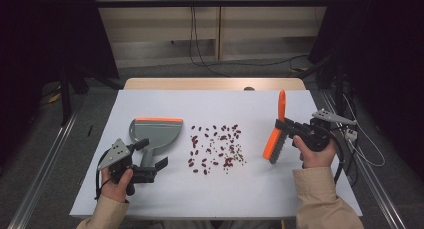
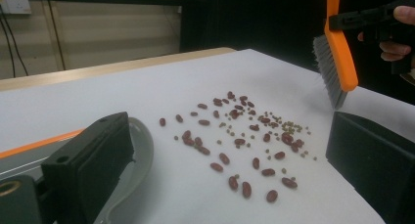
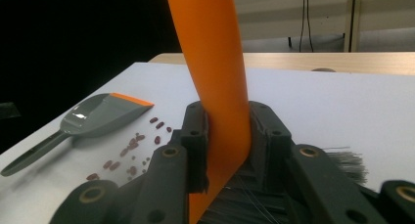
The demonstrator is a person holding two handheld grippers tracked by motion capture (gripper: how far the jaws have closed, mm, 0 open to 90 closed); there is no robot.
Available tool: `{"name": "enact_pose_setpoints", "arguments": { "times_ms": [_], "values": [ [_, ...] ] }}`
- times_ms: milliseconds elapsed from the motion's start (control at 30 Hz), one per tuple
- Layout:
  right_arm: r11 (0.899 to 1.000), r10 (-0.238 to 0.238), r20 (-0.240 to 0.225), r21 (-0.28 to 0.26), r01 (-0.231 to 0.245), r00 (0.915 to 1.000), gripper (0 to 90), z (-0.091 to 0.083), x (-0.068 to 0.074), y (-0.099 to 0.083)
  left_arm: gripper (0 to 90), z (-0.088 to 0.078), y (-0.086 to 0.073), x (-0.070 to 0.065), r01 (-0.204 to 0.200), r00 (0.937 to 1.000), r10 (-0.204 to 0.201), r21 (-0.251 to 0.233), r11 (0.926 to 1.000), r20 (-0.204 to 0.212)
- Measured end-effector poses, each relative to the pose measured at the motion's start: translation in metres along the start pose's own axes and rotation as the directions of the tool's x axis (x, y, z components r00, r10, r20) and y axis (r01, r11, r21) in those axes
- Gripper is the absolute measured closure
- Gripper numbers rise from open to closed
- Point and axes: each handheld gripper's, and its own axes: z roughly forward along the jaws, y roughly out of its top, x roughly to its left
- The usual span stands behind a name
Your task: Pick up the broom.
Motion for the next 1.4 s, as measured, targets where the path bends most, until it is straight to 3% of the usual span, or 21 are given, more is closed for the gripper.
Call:
{"name": "enact_pose_setpoints", "arguments": {
  "times_ms": [467,1000,1200,1400],
  "values": [
    [1.0,0.001,-0.034,-0.02,-0.001,0.9994,71.1,0.007,0.012,0.011,3.4,0.03,0.015,-0.02,-0.006,0.9958,0.006,-0.008,1.0,0.091],
    [0.999,-0.031,-0.07,-0.016,0.029,0.9971,71.1,0.026,0.034,0.02,4.2,0.069,0.024,-0.041,-0.002,0.9876,0.001,0.008,1.0,0.157],
    [0.999,-0.05,-0.084,-0.002,0.05,0.9952,71.1,0.04,0.048,0.025,6.3,0.092,0.026,-0.051,0.015,0.9824,-0.023,0.044,0.9989,0.186],
    [0.997,-0.07,-0.105,0.021,0.072,0.9921,71.1,0.057,0.062,0.026,14.9,0.114,0.029,-0.063,0.019,0.9723,-0.036,0.076,0.9969,0.231]
  ]
}}
